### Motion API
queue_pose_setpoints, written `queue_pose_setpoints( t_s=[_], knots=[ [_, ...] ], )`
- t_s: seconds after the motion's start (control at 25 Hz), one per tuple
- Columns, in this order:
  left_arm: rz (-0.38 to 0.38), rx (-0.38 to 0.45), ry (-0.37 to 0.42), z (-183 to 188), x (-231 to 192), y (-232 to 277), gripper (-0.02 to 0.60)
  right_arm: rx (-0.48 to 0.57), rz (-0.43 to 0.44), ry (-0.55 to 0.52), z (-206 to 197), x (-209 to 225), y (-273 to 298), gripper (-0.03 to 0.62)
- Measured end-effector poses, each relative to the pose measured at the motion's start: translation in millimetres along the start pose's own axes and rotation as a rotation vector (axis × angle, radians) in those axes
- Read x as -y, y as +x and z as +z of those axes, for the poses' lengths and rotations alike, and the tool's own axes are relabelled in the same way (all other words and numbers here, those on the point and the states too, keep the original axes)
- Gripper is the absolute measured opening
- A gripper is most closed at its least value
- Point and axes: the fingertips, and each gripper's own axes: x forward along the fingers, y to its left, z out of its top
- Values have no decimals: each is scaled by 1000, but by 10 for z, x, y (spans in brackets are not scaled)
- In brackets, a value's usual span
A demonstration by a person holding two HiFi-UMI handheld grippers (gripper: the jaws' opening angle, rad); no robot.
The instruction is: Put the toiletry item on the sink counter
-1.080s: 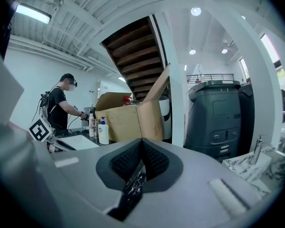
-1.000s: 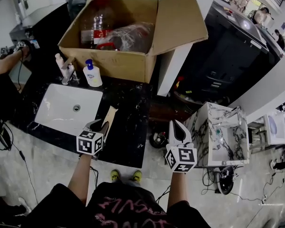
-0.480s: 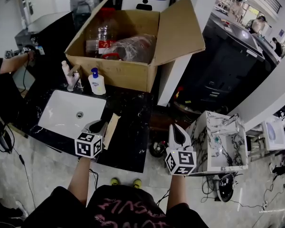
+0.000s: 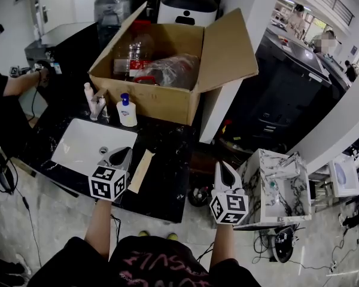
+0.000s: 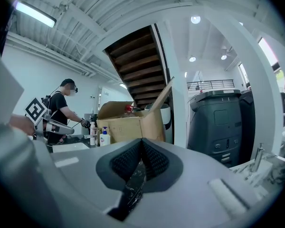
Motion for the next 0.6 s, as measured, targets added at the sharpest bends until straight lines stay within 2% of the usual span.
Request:
queue_pose_setpoints(
  t_s=[0.24, 0.6],
  knots=[
    [19, 15, 69, 191, -19, -94, -8, 3, 8, -6, 42, -62, 23, 12],
    [-1, 76, 60, 394, -15, -193, -3, 15, 11, 4, 118, -89, 10, 12]
  ],
)
